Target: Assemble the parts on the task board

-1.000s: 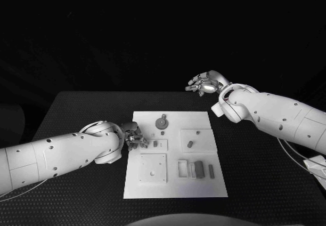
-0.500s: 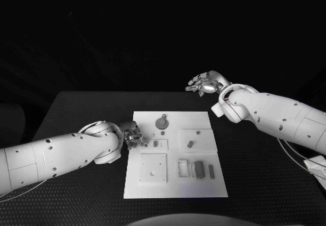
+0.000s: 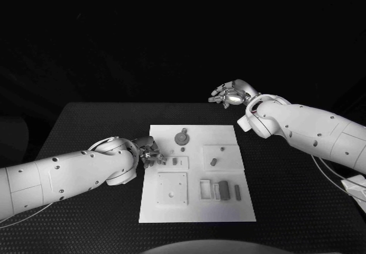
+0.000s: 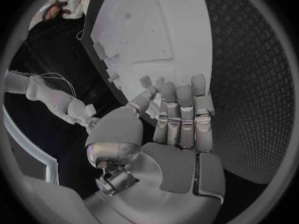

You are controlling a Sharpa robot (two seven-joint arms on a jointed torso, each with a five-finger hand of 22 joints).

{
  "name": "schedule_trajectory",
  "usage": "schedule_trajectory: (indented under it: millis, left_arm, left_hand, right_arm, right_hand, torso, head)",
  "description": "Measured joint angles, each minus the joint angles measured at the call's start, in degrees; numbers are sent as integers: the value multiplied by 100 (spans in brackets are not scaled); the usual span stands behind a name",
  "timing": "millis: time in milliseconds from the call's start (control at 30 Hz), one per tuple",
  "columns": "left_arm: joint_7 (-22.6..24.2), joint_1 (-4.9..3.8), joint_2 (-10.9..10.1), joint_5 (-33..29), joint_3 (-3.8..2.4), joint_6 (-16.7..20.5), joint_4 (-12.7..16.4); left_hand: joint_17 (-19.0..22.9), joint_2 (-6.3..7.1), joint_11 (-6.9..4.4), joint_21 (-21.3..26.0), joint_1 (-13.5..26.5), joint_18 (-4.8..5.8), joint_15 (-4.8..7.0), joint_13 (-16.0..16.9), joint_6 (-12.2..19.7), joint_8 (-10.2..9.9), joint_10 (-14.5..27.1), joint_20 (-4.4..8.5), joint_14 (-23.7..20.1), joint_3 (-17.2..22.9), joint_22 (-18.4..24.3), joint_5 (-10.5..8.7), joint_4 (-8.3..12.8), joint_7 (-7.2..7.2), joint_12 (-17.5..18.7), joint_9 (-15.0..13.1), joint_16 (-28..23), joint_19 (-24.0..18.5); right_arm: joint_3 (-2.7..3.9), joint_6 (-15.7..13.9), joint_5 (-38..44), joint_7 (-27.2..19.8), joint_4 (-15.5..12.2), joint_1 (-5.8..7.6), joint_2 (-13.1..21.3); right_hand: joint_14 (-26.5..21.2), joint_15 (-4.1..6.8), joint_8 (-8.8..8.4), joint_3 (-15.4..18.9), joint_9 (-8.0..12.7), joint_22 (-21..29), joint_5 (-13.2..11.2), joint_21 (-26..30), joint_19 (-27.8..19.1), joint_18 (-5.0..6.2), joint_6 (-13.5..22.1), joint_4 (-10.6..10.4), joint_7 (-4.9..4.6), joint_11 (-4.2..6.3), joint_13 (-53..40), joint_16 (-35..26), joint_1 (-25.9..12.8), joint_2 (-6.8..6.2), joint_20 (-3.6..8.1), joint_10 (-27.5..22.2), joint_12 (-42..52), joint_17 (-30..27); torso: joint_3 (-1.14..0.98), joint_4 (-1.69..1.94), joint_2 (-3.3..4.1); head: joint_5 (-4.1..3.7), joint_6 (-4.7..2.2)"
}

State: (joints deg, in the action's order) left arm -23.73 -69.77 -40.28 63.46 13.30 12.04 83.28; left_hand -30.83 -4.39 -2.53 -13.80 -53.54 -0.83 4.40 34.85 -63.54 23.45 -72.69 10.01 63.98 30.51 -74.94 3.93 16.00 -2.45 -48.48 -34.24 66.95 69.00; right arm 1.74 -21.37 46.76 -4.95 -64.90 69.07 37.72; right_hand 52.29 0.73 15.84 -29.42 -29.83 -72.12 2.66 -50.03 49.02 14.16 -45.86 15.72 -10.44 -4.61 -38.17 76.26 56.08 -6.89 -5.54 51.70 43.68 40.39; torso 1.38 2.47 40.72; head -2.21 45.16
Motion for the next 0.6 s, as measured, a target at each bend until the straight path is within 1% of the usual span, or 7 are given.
schedule_trajectory:
  millis: [67, 600]
  left_arm:
    - [4, 2, 2, 1, 0, 2, 0]
    - [56, 40, 39, 95, -12, 53, -35]
  left_hand:
    - [0, 0, 1, 0, 0, 0, 0, 0, 1, -1, -1, 0, 0, 0, 0, 1, 0, 0, 0, -1, 0, 0]
    - [5, 22, 7, 0, -22, 0, 0, 0, -16, -22, -12, 3, 0, -1, 1, 0, 2, 16, 21, -4, 0, 23]
  right_arm:
    - [0, 1, 0, 0, 0, 0, 1]
    - [0, 4, 4, 0, 0, -6, 2]
  right_hand:
    - [4, 4, 0, 0, 0, 0, 0, 0, 0, 0, 0, 0, 0, 0, 0, 0, -19, 19, 0, 0, 0, 0]
    - [13, 11, 0, 0, 0, 0, 0, 0, 0, 0, -14, 0, -10, 0, 12, 0, -19, 19, 0, 0, 0, 1]
  torso:
    - [0, 0, 0]
    - [0, -7, 3]
  head:
    - [2, 0]
    - [2, -23]
